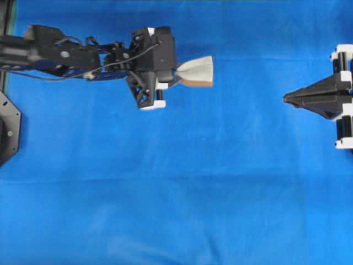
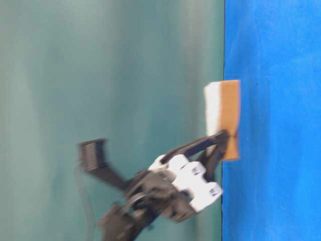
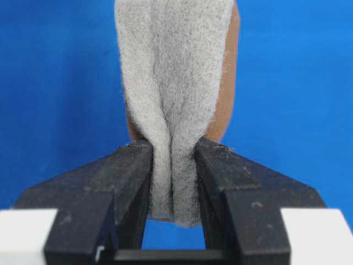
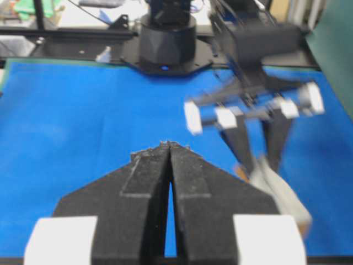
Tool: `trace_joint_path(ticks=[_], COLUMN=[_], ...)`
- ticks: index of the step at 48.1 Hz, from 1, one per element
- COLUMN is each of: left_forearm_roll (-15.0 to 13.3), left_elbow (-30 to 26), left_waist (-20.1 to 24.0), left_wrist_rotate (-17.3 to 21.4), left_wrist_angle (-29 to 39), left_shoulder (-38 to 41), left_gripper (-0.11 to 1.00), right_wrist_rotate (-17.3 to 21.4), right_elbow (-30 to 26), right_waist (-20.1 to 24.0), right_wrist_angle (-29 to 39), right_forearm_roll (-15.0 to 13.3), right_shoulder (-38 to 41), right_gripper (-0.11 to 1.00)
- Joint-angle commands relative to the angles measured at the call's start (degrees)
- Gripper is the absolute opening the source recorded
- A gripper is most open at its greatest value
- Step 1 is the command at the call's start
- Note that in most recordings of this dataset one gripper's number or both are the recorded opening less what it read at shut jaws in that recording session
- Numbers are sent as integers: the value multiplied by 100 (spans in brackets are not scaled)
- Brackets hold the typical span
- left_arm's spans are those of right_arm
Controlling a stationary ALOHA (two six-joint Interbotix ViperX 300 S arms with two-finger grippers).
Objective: Hand over the sponge with the left arm and wipe it with the right arm.
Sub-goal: 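Lift the sponge with the left gripper and carry it toward the right gripper, then move the right gripper in and grasp the sponge's free end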
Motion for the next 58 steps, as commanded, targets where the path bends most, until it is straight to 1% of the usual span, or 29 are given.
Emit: trace_joint_path(ticks=[1,7,14,19,30,38,43,56,57,58], left_forearm_roll=[-9,-18,-18,-18,-18,-18,-18,-18,-18,-18], left_elbow=[26,149,272,308,264,264,255,264,264,272], left_waist=[-237,-677,-1222,-1441,-1477,-1441,-1441,-1406,-1406,-1406], left_wrist_rotate=[-229,-606,-633,-633,-650,-650,-650,-642,-642,-642], left_wrist_angle=[237,501,519,519,510,519,519,519,519,519], left_shoulder=[-536,-1046,-1380,-1450,-1397,-1397,-1397,-1389,-1389,-1389], left_gripper=[20,20,20,20,20,20,20,19,20,19], right_wrist_rotate=[-9,-9,-9,0,88,229,272,299,299,308], right_elbow=[-53,-62,-79,-79,-132,-404,-677,-1521,-1573,-1626], right_waist=[-70,-88,-88,-88,-88,-70,-26,229,255,272], right_wrist_angle=[-44,-44,-18,-26,-35,-88,-70,-62,-62,-62], right_forearm_roll=[0,0,0,0,18,35,35,35,35,35], right_shoulder=[79,114,141,167,281,589,932,2197,2276,2373], right_gripper=[0,0,0,0,0,0,0,1,2,6])
